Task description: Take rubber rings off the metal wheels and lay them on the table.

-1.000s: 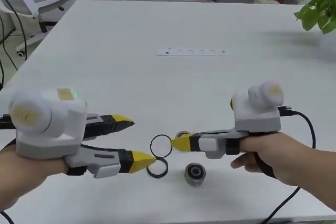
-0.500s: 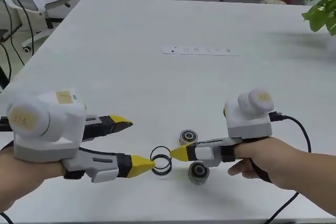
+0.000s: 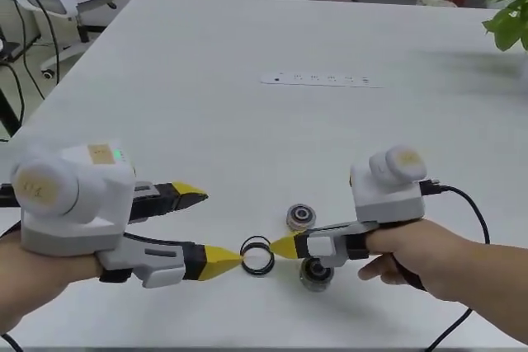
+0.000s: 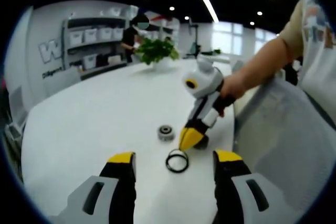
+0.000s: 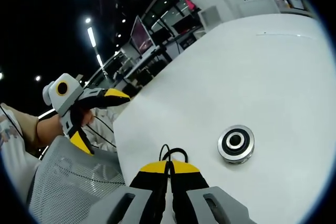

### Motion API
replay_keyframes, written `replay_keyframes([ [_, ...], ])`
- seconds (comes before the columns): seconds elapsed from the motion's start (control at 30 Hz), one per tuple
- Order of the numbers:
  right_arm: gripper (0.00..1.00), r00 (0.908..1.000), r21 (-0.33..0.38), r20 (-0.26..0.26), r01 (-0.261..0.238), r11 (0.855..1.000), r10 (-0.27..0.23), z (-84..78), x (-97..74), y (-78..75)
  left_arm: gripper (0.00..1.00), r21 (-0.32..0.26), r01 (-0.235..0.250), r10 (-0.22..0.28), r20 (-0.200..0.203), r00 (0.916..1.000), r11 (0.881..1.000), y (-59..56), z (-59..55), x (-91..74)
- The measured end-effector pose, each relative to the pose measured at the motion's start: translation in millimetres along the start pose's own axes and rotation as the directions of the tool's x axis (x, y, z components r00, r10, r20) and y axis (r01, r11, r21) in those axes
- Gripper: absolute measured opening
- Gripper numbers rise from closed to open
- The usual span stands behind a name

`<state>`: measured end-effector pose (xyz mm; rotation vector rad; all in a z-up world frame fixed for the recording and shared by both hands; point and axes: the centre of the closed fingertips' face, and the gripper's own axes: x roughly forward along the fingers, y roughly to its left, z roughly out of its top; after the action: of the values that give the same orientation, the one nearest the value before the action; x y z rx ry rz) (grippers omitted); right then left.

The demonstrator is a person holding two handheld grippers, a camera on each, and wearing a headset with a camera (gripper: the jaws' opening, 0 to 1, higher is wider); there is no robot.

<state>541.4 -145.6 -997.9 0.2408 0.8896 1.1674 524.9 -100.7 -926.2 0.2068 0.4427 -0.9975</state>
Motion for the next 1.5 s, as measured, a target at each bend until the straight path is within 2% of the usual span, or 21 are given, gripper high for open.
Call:
replay_keyframes([
  [0.73,0.0,0.9991,-0.018,-0.016,0.038,0.999,-0.039,-4.6,2.1,-9.5,0.59,-0.01,0.006,-0.006,-0.028,0.9996,1.0,0.4,-7.0,4.6],
  [1.07,0.02,0.9984,-0.036,-0.013,0.055,0.998,-0.056,-4.0,0.1,-13.9,0.59,-0.011,0.01,-0.01,-0.033,0.9994,1.0,-0.6,-6.6,6.3],
  [1.5,0.09,0.9975,-0.05,0.055,0.046,0.998,-0.043,15.2,-13.0,-5.5,0.59,-0.013,0.005,-0.005,-0.023,0.9997,1.0,-1.3,-1.6,4.1],
])
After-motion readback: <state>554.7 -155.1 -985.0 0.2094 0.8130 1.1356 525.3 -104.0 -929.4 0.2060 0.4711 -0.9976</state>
